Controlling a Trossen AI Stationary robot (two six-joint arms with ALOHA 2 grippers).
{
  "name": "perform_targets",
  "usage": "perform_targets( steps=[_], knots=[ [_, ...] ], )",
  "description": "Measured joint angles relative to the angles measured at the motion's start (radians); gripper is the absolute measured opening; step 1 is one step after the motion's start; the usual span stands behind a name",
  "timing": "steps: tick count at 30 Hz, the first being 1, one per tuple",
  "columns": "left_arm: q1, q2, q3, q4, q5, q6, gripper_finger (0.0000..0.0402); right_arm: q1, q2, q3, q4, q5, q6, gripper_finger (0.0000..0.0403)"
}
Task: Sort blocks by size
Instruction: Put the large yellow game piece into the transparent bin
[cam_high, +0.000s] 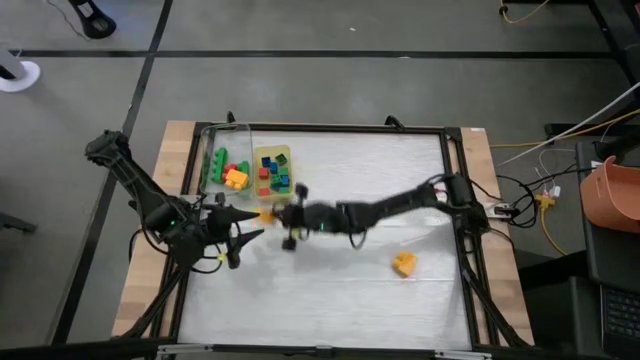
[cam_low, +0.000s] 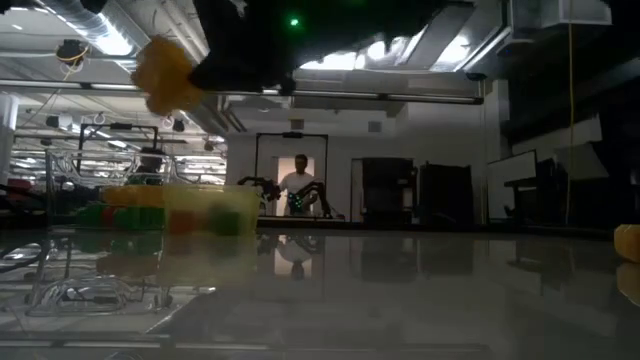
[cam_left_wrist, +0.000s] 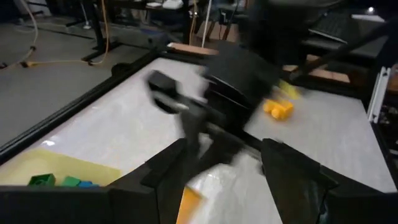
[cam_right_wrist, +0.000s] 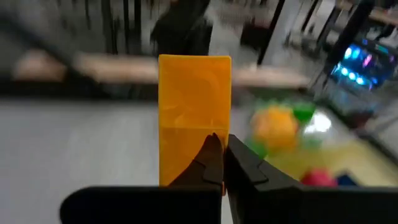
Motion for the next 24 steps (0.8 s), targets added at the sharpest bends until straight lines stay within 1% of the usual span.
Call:
perform_targets(
  steps=[2, 5, 8, 13, 18, 22, 24],
  knots=[
    [-0.004, -0.014, 0.0, 0.0, -0.017, 0.0, 0.0191, -0.061, 0.008, 0.001, 0.115, -0.064, 0.012, 0.0004],
    [-0.003, -0.034, 0.0, -0.001, -0.029, 0.012, 0.0191, -0.145, 0.031, 0.01, 0.219, -0.143, 0.08, 0.0005],
    [-0.001, -0.045, 0.0, 0.0, -0.035, 0.029, 0.0191, -0.216, 0.078, 0.046, 0.251, -0.205, 0.134, 0.0004],
    [0.006, -0.048, 0.0, 0.0, -0.055, 0.034, 0.0191, -0.286, 0.189, 0.195, 0.245, -0.299, 0.209, 0.0008],
    [0.006, -0.048, 0.0, 0.0, -0.056, 0.032, 0.0191, -0.312, 0.317, 0.367, 0.201, -0.311, 0.214, 0.0012],
    [0.006, -0.048, 0.0, -0.001, -0.056, 0.031, 0.0191, -0.318, 0.383, 0.464, 0.189, -0.31, 0.21, 0.0013],
    [0.006, -0.048, 0.0, -0.001, -0.056, 0.031, 0.0191, -0.317, 0.404, 0.491, 0.176, -0.313, 0.209, 0.0013]
  ],
)
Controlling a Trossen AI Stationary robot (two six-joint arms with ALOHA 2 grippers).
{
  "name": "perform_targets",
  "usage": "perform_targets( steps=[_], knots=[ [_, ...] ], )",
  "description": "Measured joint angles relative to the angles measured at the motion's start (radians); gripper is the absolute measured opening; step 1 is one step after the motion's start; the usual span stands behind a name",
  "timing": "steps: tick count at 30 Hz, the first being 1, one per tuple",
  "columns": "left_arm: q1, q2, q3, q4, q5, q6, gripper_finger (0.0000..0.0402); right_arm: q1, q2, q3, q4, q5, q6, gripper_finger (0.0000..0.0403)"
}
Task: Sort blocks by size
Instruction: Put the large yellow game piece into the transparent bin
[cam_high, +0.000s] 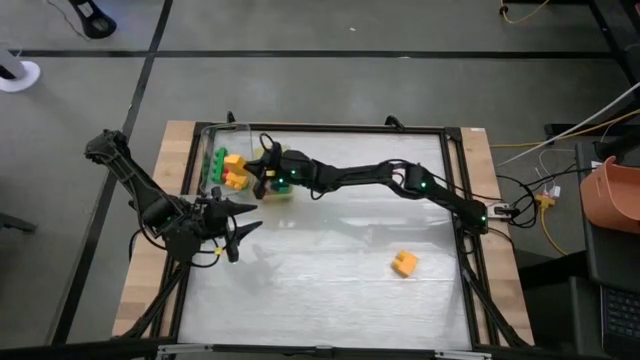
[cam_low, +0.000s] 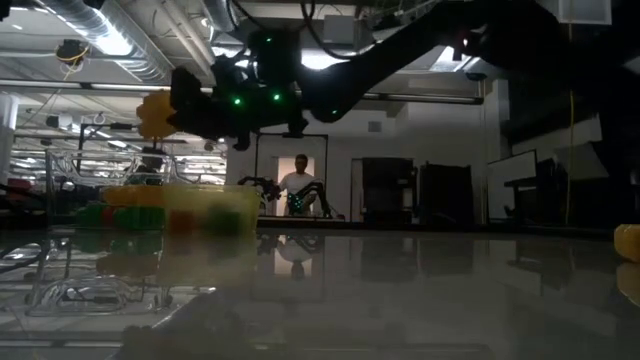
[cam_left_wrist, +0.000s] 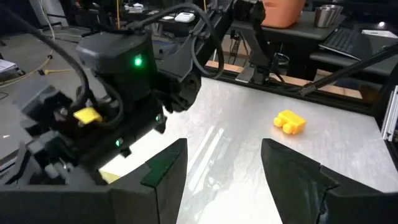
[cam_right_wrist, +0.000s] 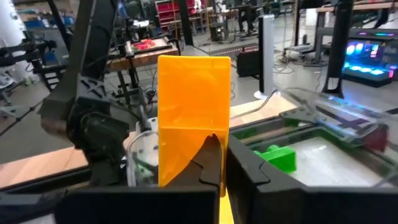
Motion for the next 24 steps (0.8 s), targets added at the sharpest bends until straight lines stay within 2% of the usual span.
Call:
perform_targets(
  steps=[5, 15, 20, 24],
  knots=[
    [0.0, 0.0, 0.0, 0.0, 0.0, 0.0, 0.0191, 0.0, 0.015, 0.025, -0.029, -0.006, 0.0, 0.0035],
    [0.0, 0.0, 0.0, 0.001, 0.002, -0.012, 0.0191, 0.0, 0.01, 0.025, -0.085, -0.006, -0.001, 0.0145],
    [0.0, 0.0, 0.0, 0.0, 0.002, -0.027, 0.0191, -0.003, -0.025, 0.025, -0.178, -0.006, -0.002, 0.0158],
    [0.0, 0.0, 0.0, -0.001, 0.004, -0.027, 0.0191, -0.008, -0.058, 0.025, -0.318, -0.007, -0.008, 0.0157]
  ],
)
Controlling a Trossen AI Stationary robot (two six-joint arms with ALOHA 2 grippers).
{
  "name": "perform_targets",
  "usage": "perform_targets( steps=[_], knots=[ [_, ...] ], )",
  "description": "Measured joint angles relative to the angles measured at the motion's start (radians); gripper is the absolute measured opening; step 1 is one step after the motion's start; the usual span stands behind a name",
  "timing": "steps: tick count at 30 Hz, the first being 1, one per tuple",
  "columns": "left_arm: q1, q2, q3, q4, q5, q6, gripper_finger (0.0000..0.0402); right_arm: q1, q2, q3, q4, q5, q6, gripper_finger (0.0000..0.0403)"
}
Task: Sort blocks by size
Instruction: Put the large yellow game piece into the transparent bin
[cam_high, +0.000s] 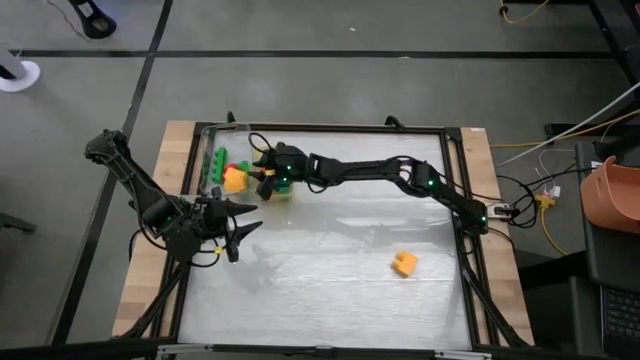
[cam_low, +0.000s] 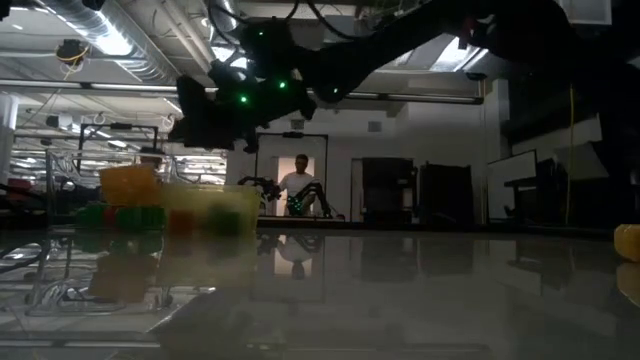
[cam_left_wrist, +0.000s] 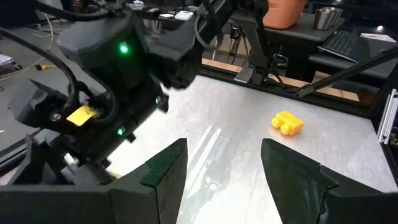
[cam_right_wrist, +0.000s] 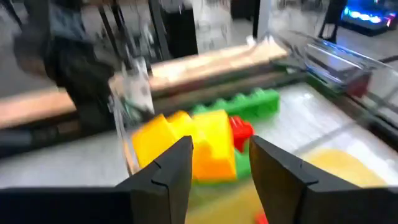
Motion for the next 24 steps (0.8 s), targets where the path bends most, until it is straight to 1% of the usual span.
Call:
perform_targets(
  steps=[2, 4, 8, 12, 15, 18, 24],
  knots=[
    [0.0, 0.002, 0.0, 0.0, 0.001, 0.0, 0.0191, 0.0, -0.03, 0.0, -0.092, 0.002, -0.05, 0.0157],
    [0.0, 0.009, 0.0, 0.0, 0.001, 0.0, 0.0191, 0.002, -0.076, 0.0, -0.221, 0.019, -0.123, 0.0157],
    [0.0, 0.044, 0.0, -0.001, 0.006, 0.0, 0.0191, 0.013, -0.176, 0.001, -0.548, 0.068, -0.234, 0.0157],
    [0.002, 0.099, 0.0, -0.004, 0.008, 0.0, 0.0191, 0.041, -0.27, 0.0, -0.859, 0.075, -0.282, 0.0157],
    [0.012, 0.153, 0.0, -0.003, 0.009, -0.009, 0.0191, 0.07, -0.335, 0.0, -1.067, 0.082, -0.281, 0.0157],
    [0.032, 0.212, 0.0, 0.002, 0.008, -0.026, 0.0191, 0.113, -0.383, 0.0, -1.245, 0.083, -0.236, 0.0157],
    [0.083, 0.331, 0.0, 0.004, 0.009, -0.1, 0.0191, 0.251, -0.43, 0.0, -1.504, 0.083, -0.094, 0.0156]
  ],
)
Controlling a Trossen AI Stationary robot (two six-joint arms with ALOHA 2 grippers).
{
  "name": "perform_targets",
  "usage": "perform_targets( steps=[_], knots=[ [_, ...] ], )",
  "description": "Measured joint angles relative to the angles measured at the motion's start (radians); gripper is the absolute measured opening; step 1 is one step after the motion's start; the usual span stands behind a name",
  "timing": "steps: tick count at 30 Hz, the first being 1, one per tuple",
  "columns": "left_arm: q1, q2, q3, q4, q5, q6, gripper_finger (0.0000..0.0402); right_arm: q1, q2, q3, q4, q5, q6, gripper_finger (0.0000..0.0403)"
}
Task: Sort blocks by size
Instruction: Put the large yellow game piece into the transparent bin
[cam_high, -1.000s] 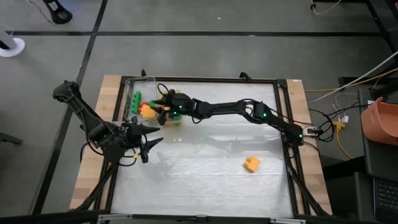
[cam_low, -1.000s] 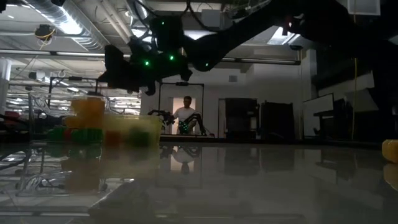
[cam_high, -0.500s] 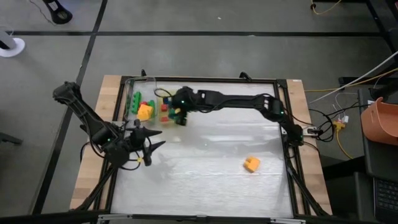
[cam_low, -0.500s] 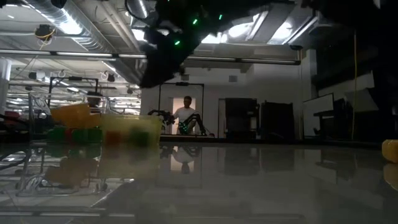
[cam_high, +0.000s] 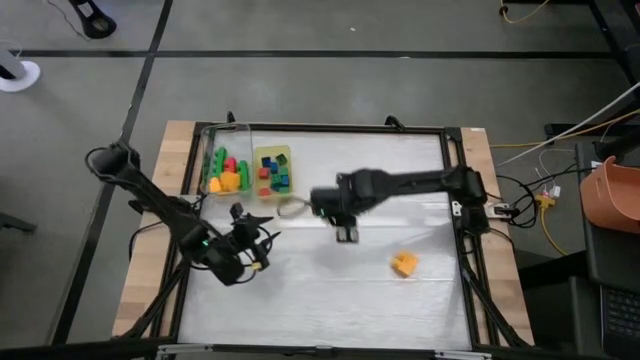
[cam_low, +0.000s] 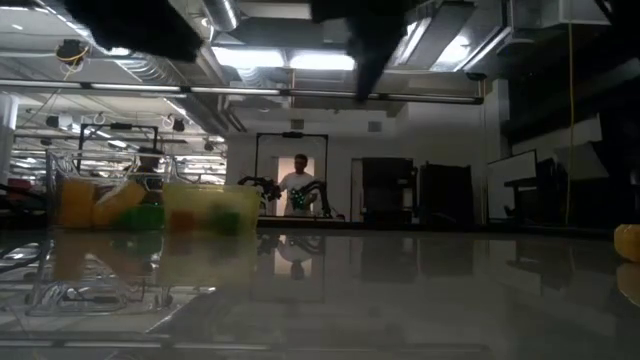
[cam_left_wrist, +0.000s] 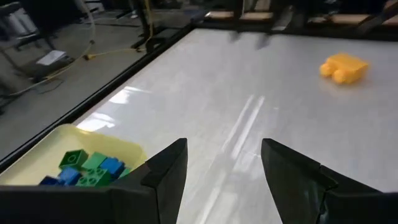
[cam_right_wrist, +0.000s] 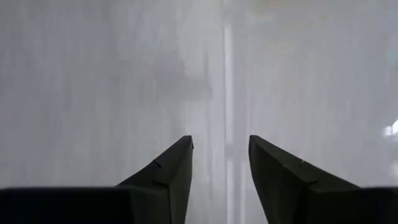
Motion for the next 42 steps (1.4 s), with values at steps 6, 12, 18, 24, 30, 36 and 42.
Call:
perform_targets(
  steps=[6, 12, 18, 24, 30, 36, 42],
  knots=[
    [0.027, 0.106, 0.0, 0.019, -0.001, -0.083, 0.0191, 0.197, -0.007, -0.035, -0.218, 0.047, 0.118, 0.0156],
    [0.028, 0.165, 0.0, 0.133, -0.001, -0.016, 0.0191, 0.424, -0.016, -0.15, -0.228, 0.104, 0.231, 0.0156],
    [0.029, 0.167, 0.0, 0.251, 0.001, 0.082, 0.0191, 0.601, -0.02, -0.274, -0.233, 0.164, 0.529, 0.0156],
    [0.028, 0.167, 0.0, 0.32, 0.031, 0.103, 0.0191, 0.739, -0.02, -0.41, -0.234, 0.164, 0.72, 0.0156],
    [0.028, 0.167, 0.0, 0.343, 0.042, 0.098, 0.0191, 0.854, -0.018, -0.533, -0.161, 0.179, 0.838, 0.0156],
    [0.028, 0.167, 0.0, 0.346, 0.042, 0.078, 0.0191, 0.932, -0.018, -0.619, -0.087, 0.236, 0.875, 0.0156],
    [0.028, 0.167, 0.0, 0.346, 0.042, 0.075, 0.0191, 0.953, -0.018, -0.703, 0.014, 0.301, 0.924, 0.0156]
  ],
)
